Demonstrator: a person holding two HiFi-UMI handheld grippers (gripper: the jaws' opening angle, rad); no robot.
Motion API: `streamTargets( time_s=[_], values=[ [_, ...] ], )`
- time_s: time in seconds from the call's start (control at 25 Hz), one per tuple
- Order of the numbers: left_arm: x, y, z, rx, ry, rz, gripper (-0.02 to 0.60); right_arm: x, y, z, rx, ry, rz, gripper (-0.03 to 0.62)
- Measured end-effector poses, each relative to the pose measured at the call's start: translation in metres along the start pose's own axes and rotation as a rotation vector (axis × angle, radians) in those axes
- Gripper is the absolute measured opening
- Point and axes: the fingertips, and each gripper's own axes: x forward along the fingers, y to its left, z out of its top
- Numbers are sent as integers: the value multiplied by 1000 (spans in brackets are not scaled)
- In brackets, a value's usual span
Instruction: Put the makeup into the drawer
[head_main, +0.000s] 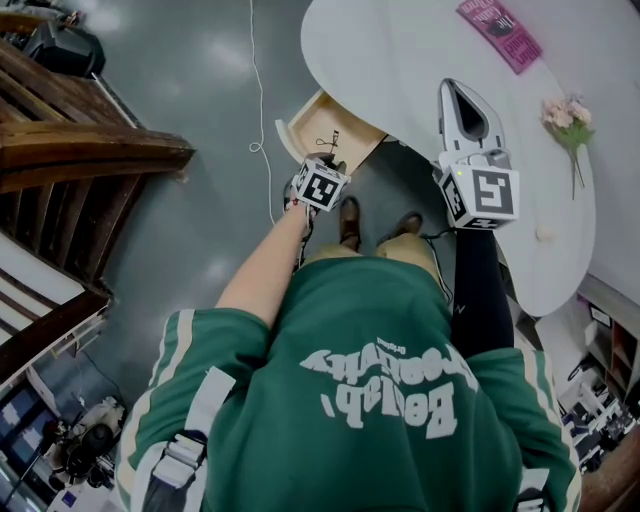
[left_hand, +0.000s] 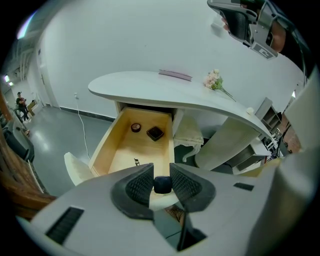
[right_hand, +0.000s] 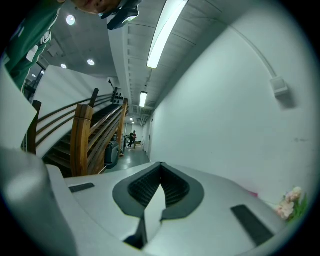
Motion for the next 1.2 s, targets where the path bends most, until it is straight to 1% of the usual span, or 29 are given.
streamTargets(
  time_s=[0.16,0.28,0.32,0.4,0.44,0.52,0.68,1.0,1.08,1.2],
  values=[
    [0,-2,-1,-2,3,-14,112,2,-1,2,-2,0,1,9],
    [0,-7,2,2,-20,-41,112,5,1,1,-5,0,5,9],
    [2,-8,3,2,-28,-45,127,6,2,1,-6,-1,8,9],
    [4,-10,5,-5,-36,-46,221,5,0,0,-4,-1,8,9],
    [5,-10,5,-10,-36,-48,241,5,-2,-1,-1,1,4,9],
    [5,-11,5,-15,-34,-52,249,4,-4,-1,5,8,-5,9],
    [4,-10,3,-10,-30,-57,252,6,-3,1,0,-4,9,9],
    [4,-8,2,-12,-35,-48,252,7,-1,0,2,1,9,9],
    [-2,-3,11,-9,-68,-28,252,8,-1,1,2,4,13,9],
    [-25,10,48,-9,-184,33,252,8,-4,3,0,-16,7,9]
  ],
)
